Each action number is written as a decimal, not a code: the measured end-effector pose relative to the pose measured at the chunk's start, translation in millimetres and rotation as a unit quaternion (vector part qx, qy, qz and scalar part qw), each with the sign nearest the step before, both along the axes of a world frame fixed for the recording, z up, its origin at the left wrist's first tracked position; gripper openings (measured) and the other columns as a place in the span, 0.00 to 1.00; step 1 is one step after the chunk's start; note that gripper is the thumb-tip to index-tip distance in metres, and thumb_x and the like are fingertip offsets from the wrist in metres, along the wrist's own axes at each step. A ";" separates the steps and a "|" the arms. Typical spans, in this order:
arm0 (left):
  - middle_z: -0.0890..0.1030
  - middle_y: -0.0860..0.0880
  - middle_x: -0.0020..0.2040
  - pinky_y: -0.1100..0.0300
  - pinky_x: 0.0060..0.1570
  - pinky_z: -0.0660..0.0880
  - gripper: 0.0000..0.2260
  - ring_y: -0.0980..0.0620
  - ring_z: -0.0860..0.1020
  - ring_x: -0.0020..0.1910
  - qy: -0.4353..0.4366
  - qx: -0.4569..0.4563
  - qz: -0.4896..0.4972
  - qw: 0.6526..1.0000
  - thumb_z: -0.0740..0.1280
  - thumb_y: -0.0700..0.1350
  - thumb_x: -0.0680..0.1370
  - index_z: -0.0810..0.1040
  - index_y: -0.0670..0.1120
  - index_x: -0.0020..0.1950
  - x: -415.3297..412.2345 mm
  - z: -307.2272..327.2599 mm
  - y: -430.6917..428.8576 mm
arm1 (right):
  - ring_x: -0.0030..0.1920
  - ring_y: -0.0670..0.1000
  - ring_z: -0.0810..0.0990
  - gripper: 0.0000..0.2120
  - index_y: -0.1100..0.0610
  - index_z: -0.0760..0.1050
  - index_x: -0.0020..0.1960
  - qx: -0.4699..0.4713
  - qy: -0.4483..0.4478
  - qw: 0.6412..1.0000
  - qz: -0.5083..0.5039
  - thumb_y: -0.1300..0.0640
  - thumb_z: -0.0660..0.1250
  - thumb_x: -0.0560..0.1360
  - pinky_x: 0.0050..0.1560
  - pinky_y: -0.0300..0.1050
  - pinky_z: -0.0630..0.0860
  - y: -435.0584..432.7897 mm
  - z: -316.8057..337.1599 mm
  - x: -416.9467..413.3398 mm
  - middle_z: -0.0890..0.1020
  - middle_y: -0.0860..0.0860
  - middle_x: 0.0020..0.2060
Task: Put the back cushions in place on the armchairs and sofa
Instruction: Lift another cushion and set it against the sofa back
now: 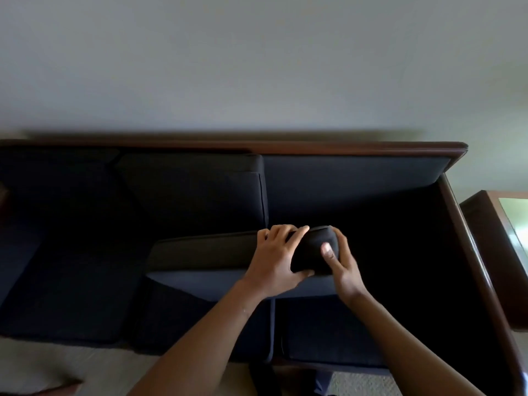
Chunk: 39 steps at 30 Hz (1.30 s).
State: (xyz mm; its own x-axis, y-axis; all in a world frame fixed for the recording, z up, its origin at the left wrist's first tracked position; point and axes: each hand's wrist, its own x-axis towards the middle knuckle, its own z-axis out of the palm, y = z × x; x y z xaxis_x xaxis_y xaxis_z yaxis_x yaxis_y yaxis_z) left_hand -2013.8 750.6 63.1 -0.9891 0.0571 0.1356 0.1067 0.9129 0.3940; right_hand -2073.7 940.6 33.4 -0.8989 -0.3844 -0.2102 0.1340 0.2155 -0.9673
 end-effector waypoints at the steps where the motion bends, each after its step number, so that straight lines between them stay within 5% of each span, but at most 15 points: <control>1: 0.73 0.46 0.72 0.41 0.70 0.67 0.42 0.45 0.71 0.71 -0.017 -0.018 -0.005 1.000 0.72 0.67 0.73 0.66 0.49 0.81 4.5 -10.2 -4.3 | 0.63 0.36 0.78 0.29 0.36 0.70 0.71 0.019 -0.004 0.999 -0.046 0.30 0.68 0.72 0.61 0.32 0.74 0.8 -2.6 -2.3 0.80 0.46 0.66; 3: 0.67 0.44 0.79 0.37 0.76 0.61 0.43 0.42 0.65 0.79 -0.065 -0.054 0.000 0.996 0.68 0.71 0.75 0.62 0.51 0.84 21.3 -32.9 -22.0 | 0.57 0.37 0.81 0.20 0.33 0.72 0.63 0.095 0.010 0.988 -0.123 0.32 0.71 0.73 0.55 0.31 0.75 6.2 -13.0 -6.7 0.83 0.45 0.59; 7: 0.57 0.43 0.86 0.34 0.81 0.49 0.37 0.40 0.54 0.85 -0.096 -0.113 0.041 0.988 0.53 0.73 0.83 0.57 0.55 0.86 61.5 -66.8 -65.2 | 0.66 0.61 0.78 0.26 0.46 0.71 0.73 0.287 0.023 0.943 -0.166 0.38 0.70 0.79 0.63 0.56 0.73 28.9 -40.2 -7.2 0.78 0.55 0.68; 11: 0.64 0.41 0.84 0.28 0.78 0.49 0.28 0.37 0.59 0.83 -0.083 -0.096 0.205 0.971 0.46 0.65 0.87 0.66 0.56 0.83 75.3 -74.6 -96.2 | 0.66 0.62 0.78 0.23 0.47 0.73 0.73 0.315 0.071 0.931 -0.171 0.40 0.67 0.81 0.58 0.54 0.73 26.0 -50.4 -5.6 0.76 0.54 0.71; 16: 0.60 0.38 0.85 0.27 0.76 0.56 0.28 0.33 0.56 0.83 -0.088 -0.023 0.360 0.928 0.52 0.66 0.85 0.68 0.56 0.82 79.4 -79.1 -129.9 | 0.63 0.62 0.79 0.19 0.51 0.78 0.70 0.330 0.115 0.913 -0.210 0.44 0.67 0.82 0.54 0.53 0.73 5.6 -54.7 -12.7 0.78 0.55 0.68; 19: 0.63 0.43 0.84 0.40 0.75 0.68 0.29 0.40 0.63 0.81 -0.037 0.140 0.428 0.892 0.64 0.68 0.81 0.73 0.57 0.79 73.7 -77.9 -145.5 | 0.63 0.60 0.79 0.19 0.50 0.79 0.70 0.319 0.115 0.912 -0.229 0.44 0.68 0.82 0.58 0.54 0.74 6.4 -56.0 -21.4 0.79 0.53 0.67; 25: 0.79 0.66 0.66 0.71 0.61 0.74 0.38 0.75 0.75 0.62 -0.016 0.426 0.455 0.782 0.82 0.64 0.67 0.75 0.62 0.75 58.6 -87.3 -186.7 | 0.60 0.49 0.82 0.21 0.44 0.81 0.65 0.218 0.088 0.926 -0.296 0.37 0.72 0.75 0.64 0.46 0.75 9.5 -74.8 -37.2 0.85 0.48 0.60; 28: 0.86 0.59 0.60 0.68 0.55 0.80 0.36 0.64 0.83 0.59 -0.029 0.508 0.442 0.739 0.85 0.57 0.65 0.79 0.59 0.72 52.8 -97.4 -197.8 | 0.52 0.40 0.84 0.20 0.39 0.83 0.62 0.104 0.010 0.931 -0.349 0.36 0.76 0.71 0.61 0.41 0.79 13.7 -80.8 -44.6 0.87 0.41 0.49; 31: 0.87 0.56 0.59 0.64 0.54 0.81 0.28 0.57 0.85 0.58 0.005 0.535 0.438 0.723 0.84 0.53 0.68 0.82 0.56 0.67 42.5 -101.8 -196.2 | 0.50 0.40 0.84 0.12 0.42 0.87 0.55 -0.006 -0.031 0.918 -0.396 0.46 0.77 0.72 0.55 0.38 0.79 15.3 -86.9 -53.1 0.88 0.40 0.45; 39: 0.88 0.50 0.57 0.55 0.61 0.82 0.21 0.53 0.85 0.57 0.092 0.523 0.490 0.691 0.80 0.53 0.69 0.86 0.53 0.61 14.4 -89.6 -167.3 | 0.45 0.43 0.86 0.09 0.43 0.89 0.45 -0.015 -0.052 0.867 -0.496 0.48 0.72 0.68 0.50 0.39 0.81 18.8 -81.1 -75.9 0.88 0.45 0.40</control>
